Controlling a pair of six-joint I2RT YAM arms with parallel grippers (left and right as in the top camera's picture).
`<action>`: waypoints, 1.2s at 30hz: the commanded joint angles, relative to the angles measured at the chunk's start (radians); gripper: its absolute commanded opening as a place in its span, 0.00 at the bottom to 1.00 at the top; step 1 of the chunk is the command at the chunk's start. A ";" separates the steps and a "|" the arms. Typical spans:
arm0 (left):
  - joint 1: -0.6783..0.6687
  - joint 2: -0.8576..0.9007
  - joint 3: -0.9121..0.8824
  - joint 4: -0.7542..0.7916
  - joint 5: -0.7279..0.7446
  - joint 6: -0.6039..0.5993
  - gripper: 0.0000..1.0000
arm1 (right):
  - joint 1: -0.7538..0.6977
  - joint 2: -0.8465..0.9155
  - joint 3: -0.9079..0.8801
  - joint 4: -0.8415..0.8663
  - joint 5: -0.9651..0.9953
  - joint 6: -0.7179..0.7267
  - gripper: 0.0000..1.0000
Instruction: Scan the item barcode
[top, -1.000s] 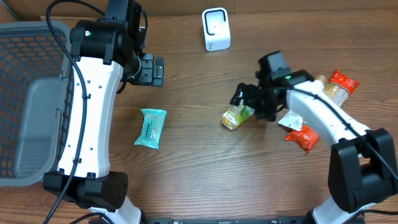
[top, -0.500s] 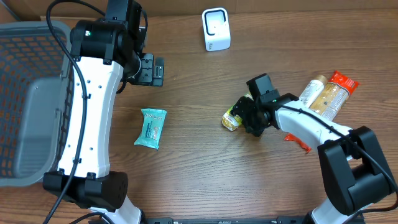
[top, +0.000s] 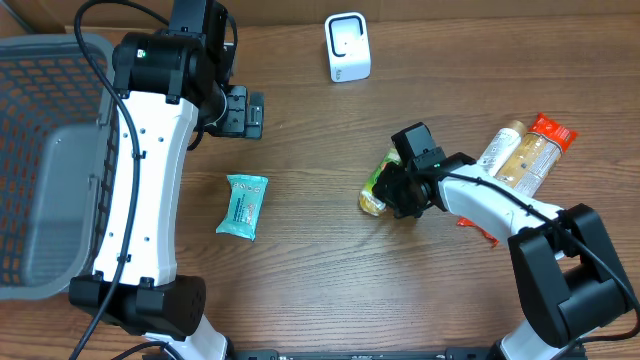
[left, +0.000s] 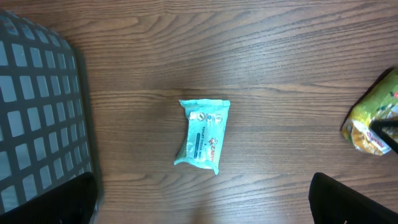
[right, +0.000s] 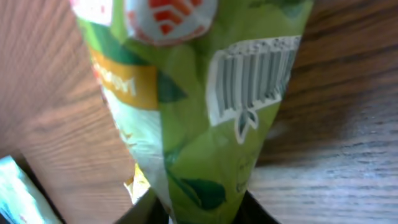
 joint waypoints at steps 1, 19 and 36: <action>0.005 0.008 0.002 0.002 0.002 0.015 1.00 | 0.005 -0.018 0.076 -0.097 -0.030 -0.178 0.18; 0.005 0.008 0.002 0.002 0.002 0.015 1.00 | 0.230 0.137 0.419 -0.668 0.688 -0.462 0.04; 0.005 0.008 0.002 0.002 0.002 0.015 1.00 | 0.509 0.281 0.426 -0.635 0.566 -0.460 0.71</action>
